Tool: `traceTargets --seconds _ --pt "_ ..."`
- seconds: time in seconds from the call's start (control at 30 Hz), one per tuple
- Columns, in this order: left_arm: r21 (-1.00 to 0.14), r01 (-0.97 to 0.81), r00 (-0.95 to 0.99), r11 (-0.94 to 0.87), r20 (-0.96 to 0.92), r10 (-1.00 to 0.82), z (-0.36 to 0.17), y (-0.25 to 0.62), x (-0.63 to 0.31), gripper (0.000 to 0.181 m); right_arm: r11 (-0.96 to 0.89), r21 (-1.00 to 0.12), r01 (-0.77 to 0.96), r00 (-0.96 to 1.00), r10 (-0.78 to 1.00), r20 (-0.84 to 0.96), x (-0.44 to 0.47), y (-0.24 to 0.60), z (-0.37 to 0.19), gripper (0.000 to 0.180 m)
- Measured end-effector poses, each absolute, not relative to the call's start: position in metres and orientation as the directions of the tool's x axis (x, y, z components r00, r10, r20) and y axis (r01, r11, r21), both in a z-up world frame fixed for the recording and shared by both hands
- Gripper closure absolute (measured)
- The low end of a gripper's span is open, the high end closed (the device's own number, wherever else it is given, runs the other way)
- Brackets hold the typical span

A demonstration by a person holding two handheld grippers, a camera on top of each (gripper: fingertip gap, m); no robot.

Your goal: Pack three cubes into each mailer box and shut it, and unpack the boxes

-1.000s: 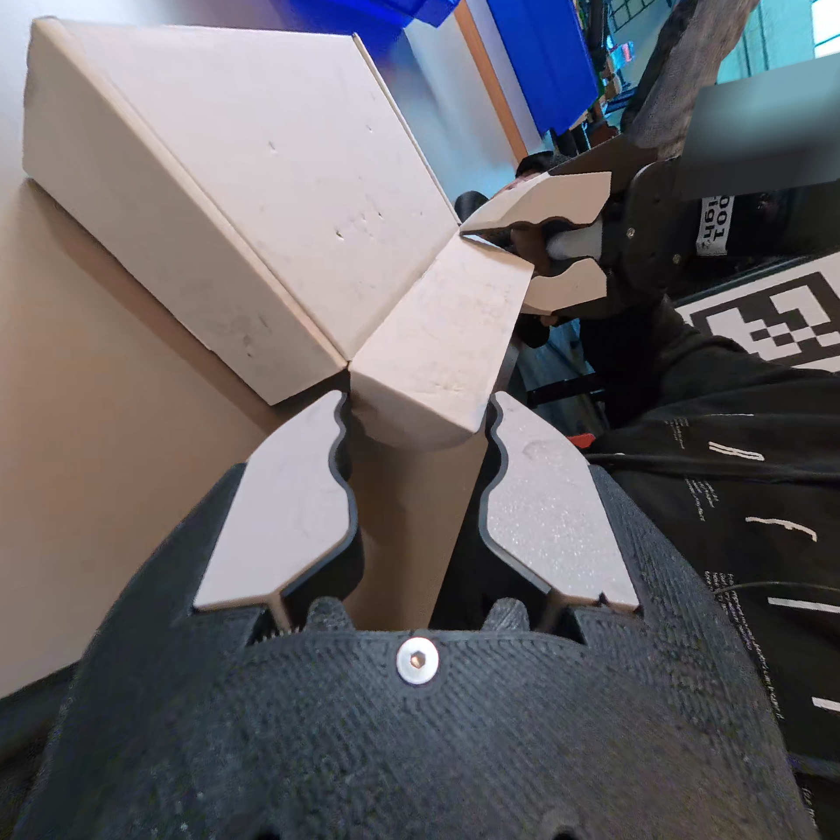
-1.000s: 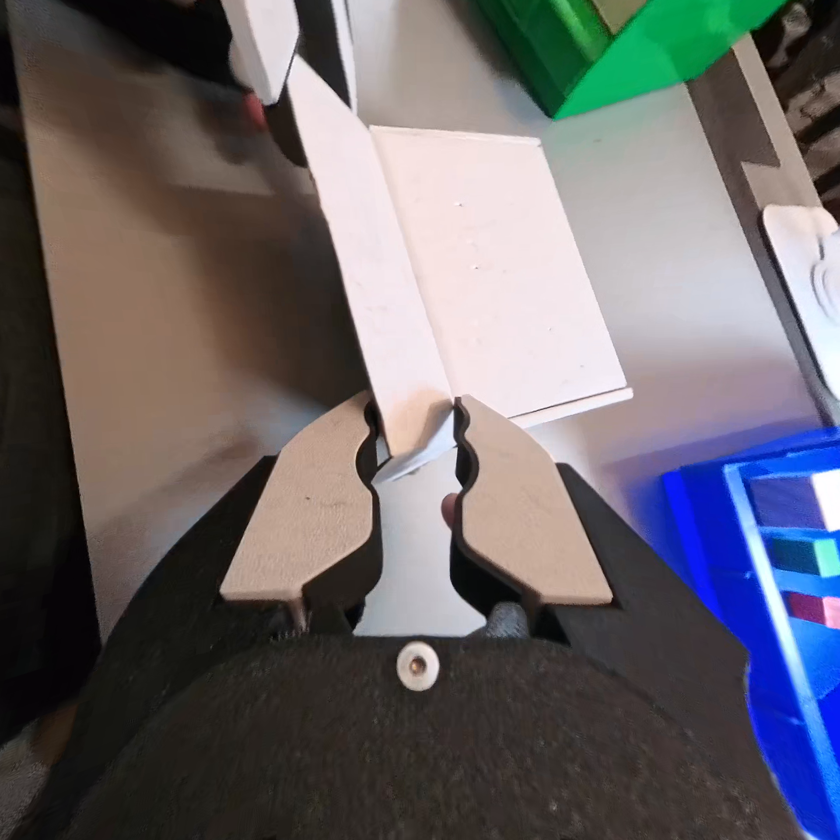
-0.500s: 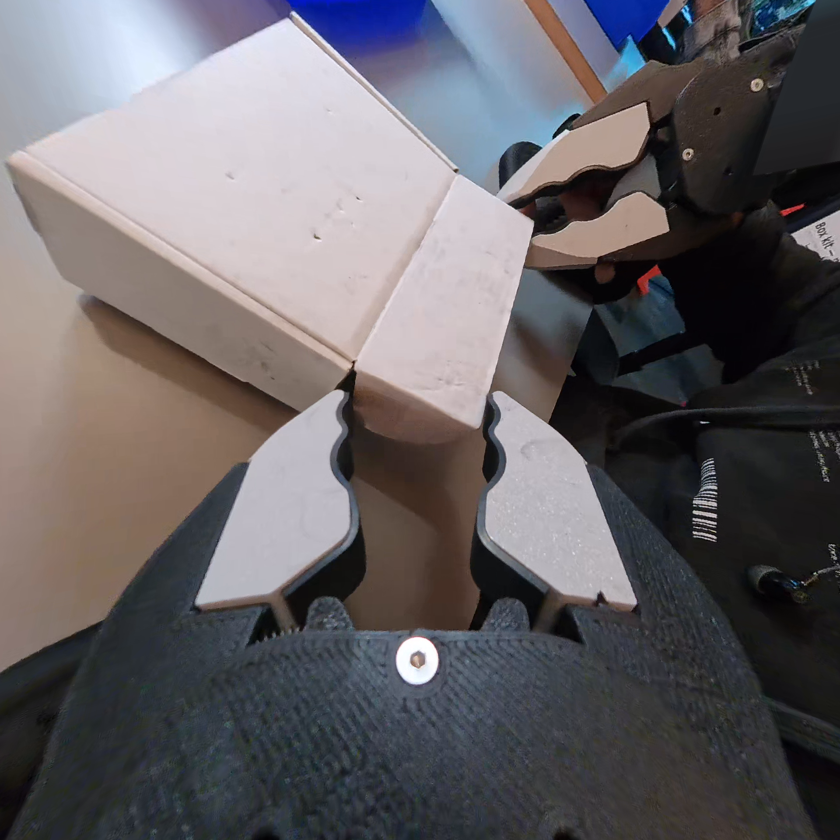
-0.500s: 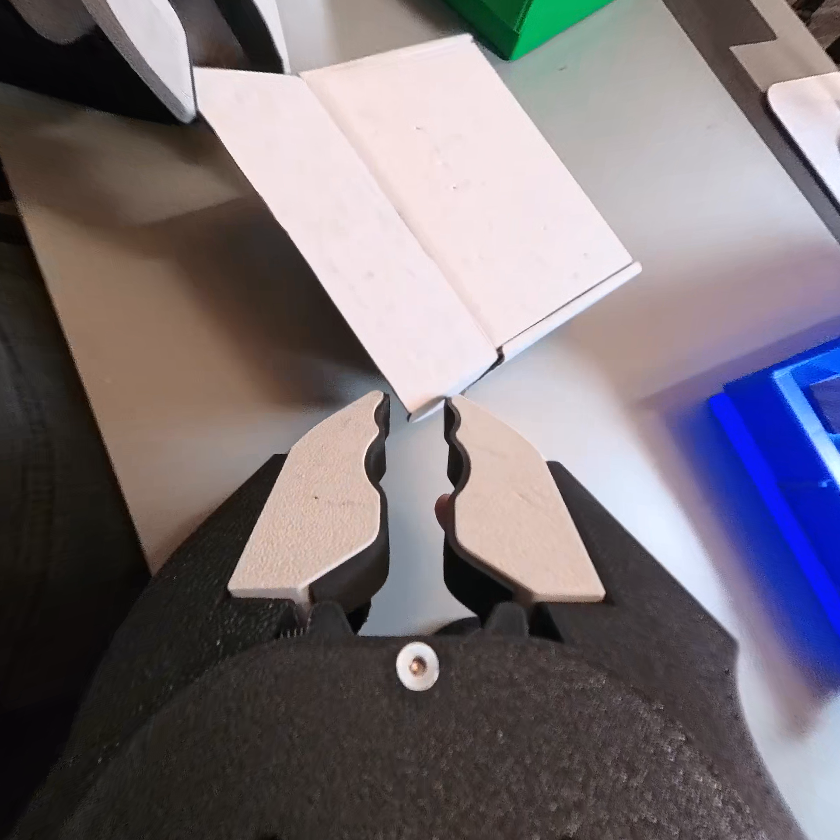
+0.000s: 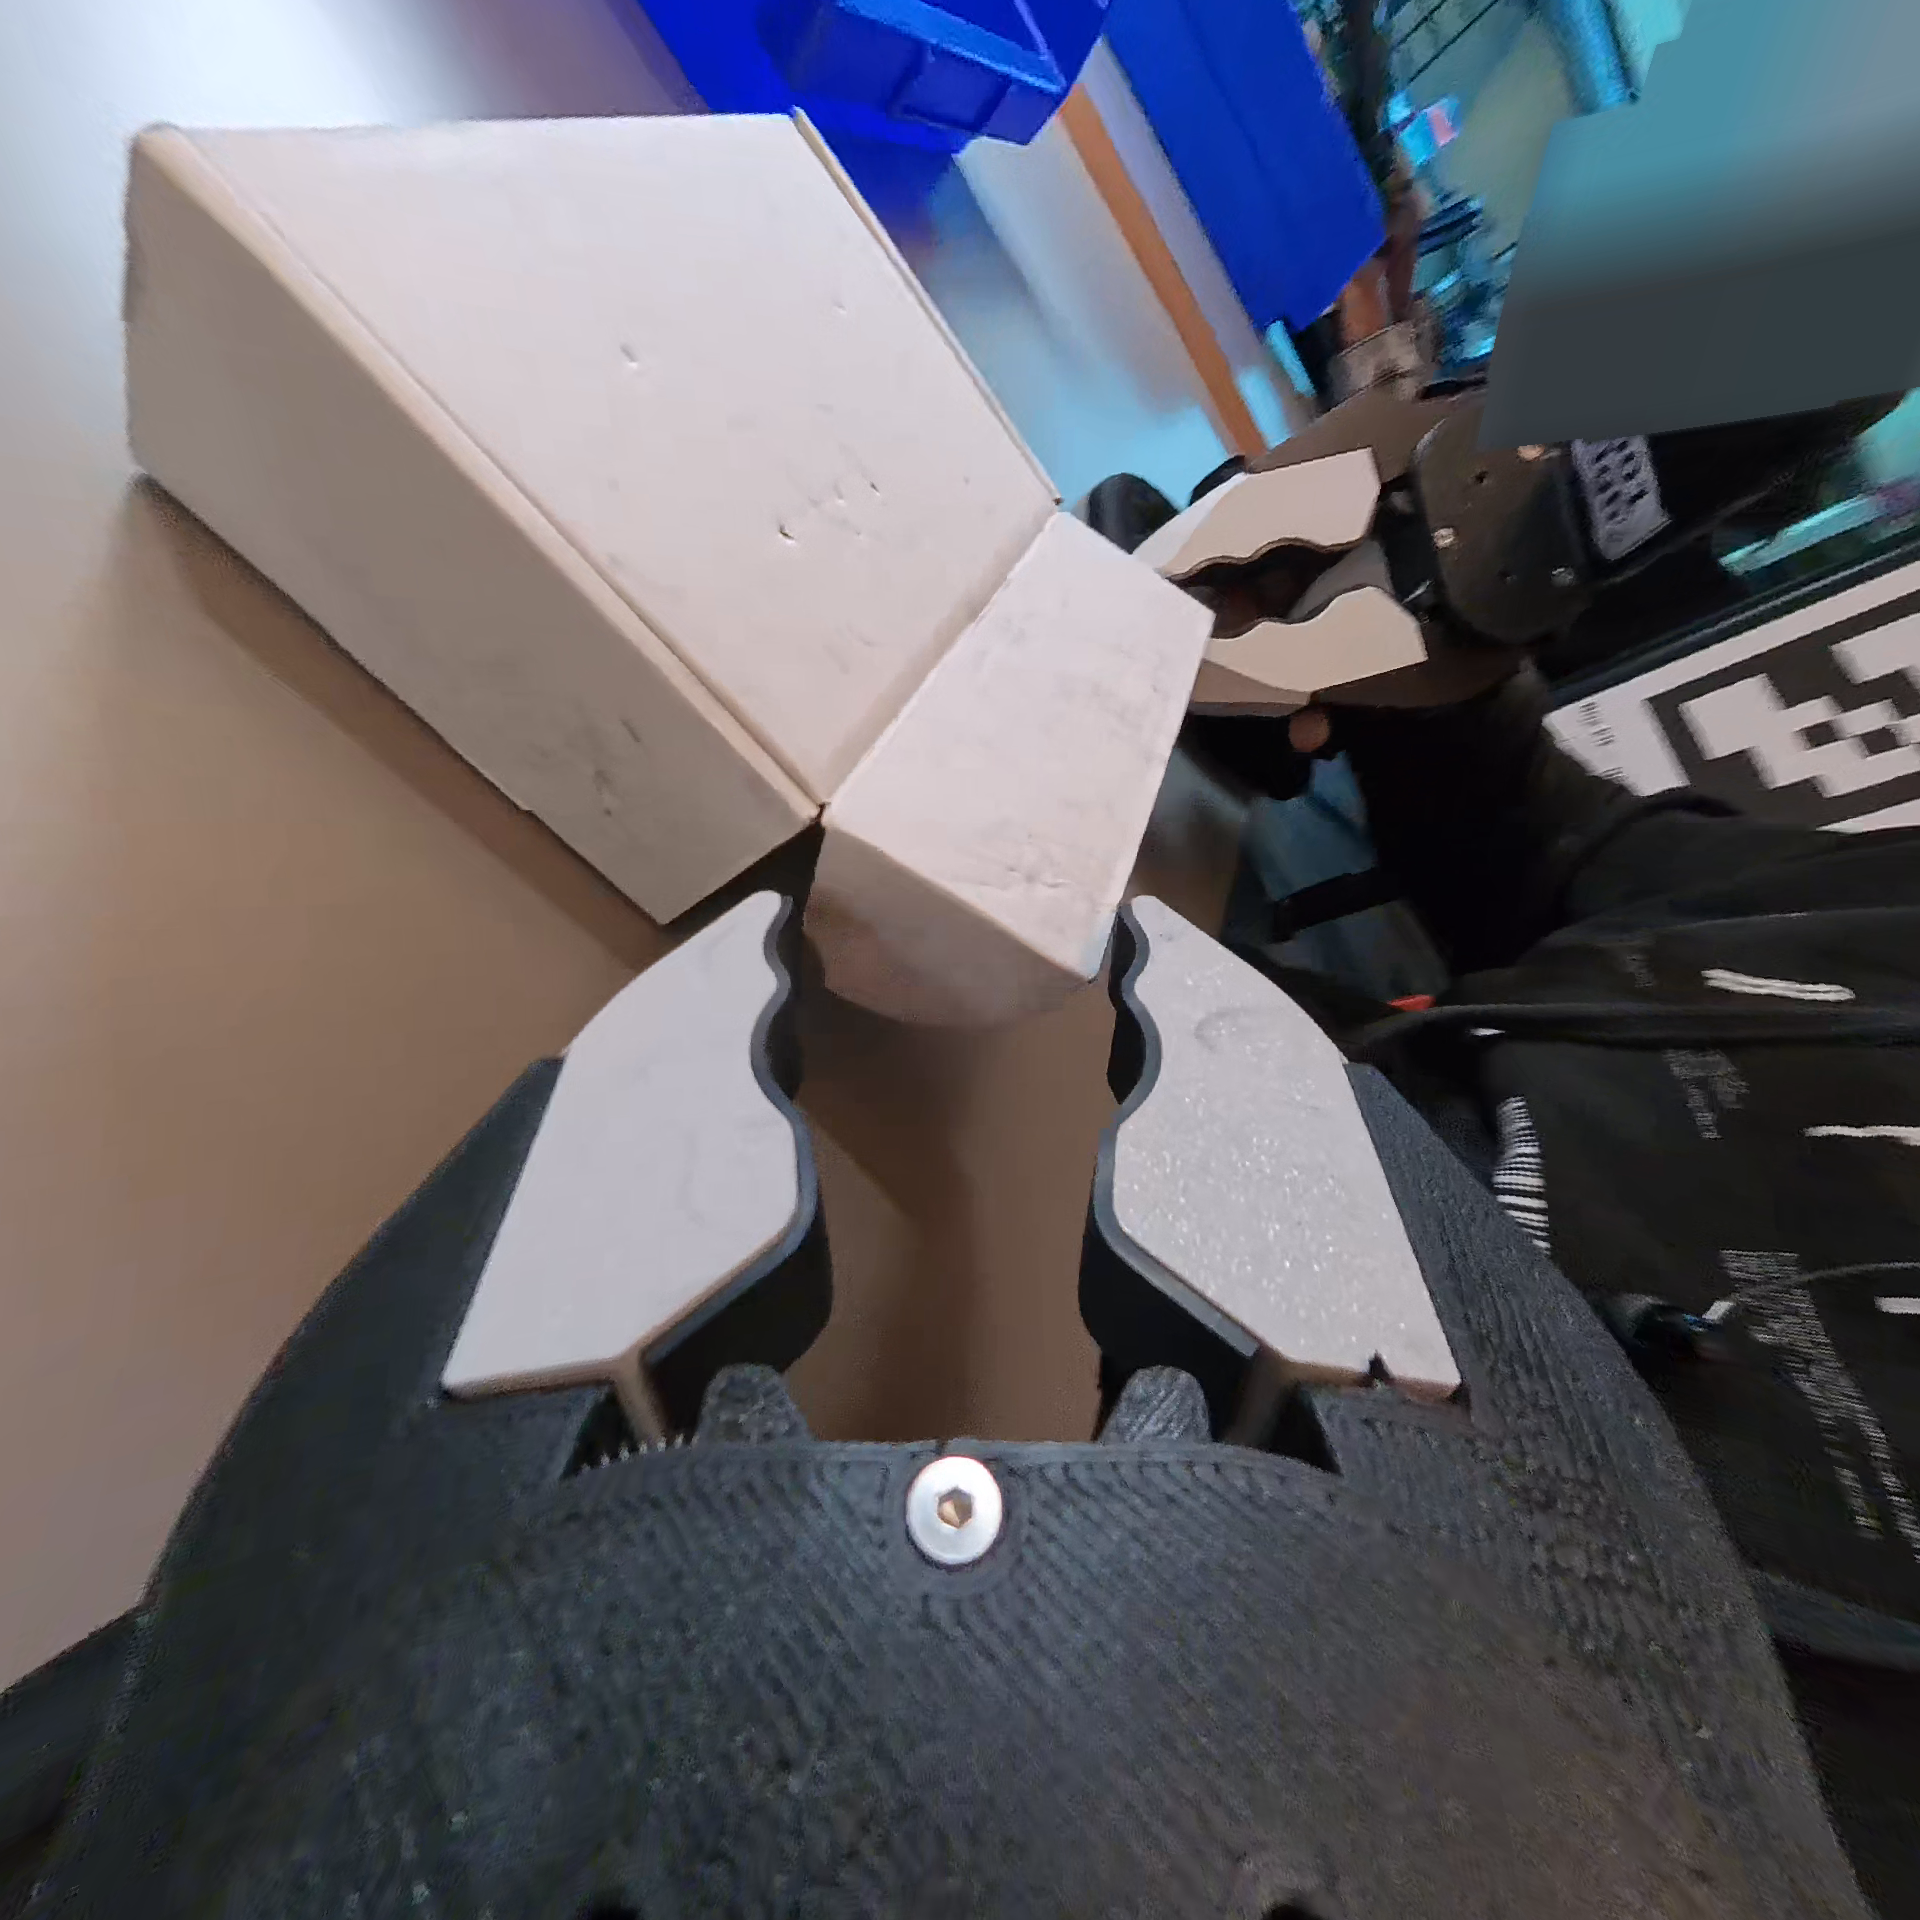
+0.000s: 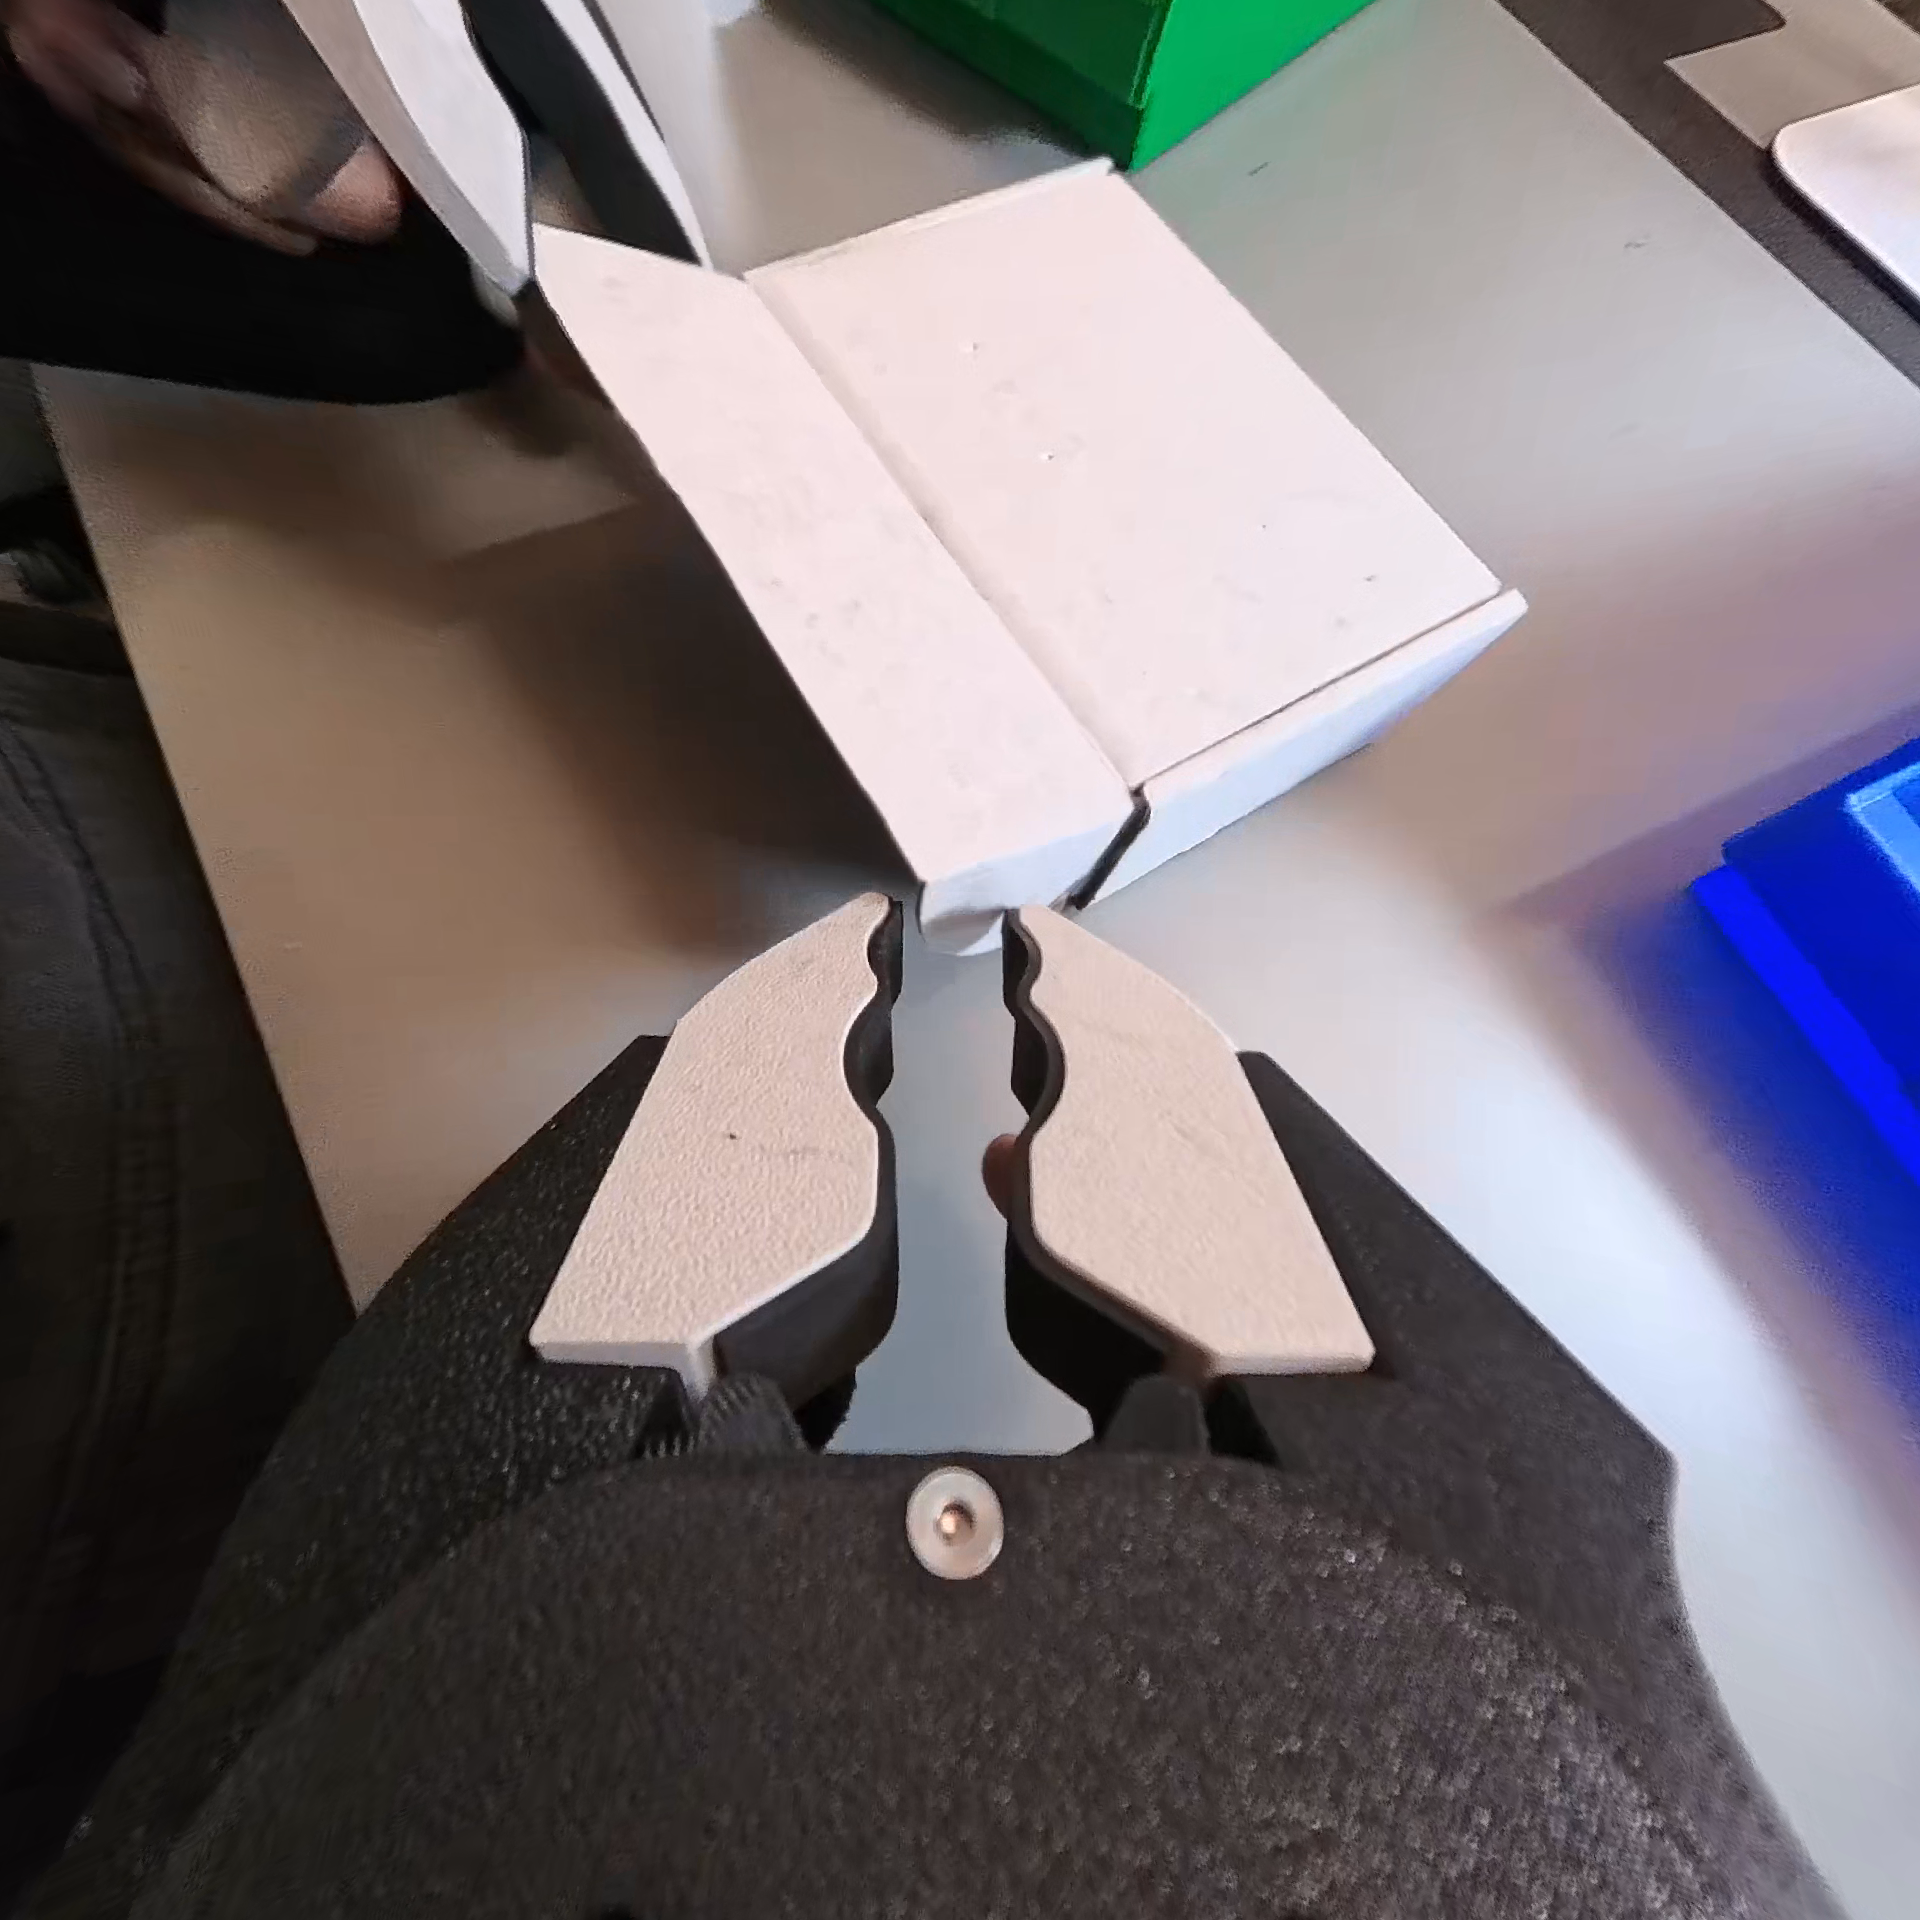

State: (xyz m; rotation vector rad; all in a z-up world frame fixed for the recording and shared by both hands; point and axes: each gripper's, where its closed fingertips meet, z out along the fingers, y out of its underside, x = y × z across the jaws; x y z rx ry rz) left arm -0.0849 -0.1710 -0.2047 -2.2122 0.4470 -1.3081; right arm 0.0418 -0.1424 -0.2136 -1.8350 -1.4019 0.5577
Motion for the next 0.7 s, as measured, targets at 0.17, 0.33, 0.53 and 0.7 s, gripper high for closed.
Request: traceTargets --seconds 0.17,0.33,0.53,0.7 --pt "-0.669 -0.074 0.599 -0.74 0.563 -0.569 -0.206 -0.163 -0.099 0.122 -0.085 -0.739 0.668 0.298 0.941 0.161 0.041 -0.139 -0.223 0.159" --pt "-0.724 -0.141 0.676 -0.675 0.427 -0.6 -0.205 -0.16 -0.108 0.135 -0.068 -0.74 0.669 0.294 0.939 0.178 0.038 -0.139 -0.223 0.158" --pt "-0.761 -0.203 0.707 -0.616 0.321 -0.63 -0.201 -0.16 -0.11 0.14 -0.06 -0.741 0.669 0.289 0.939 0.185 0.038 -0.141 -0.223 0.158" --pt "-0.749 -0.188 0.703 -0.635 0.349 -0.62 -0.204 -0.16 -0.11 0.135 -0.08 -0.756 0.65 0.293 0.944 0.151 0.038 -0.143 -0.221 0.156"
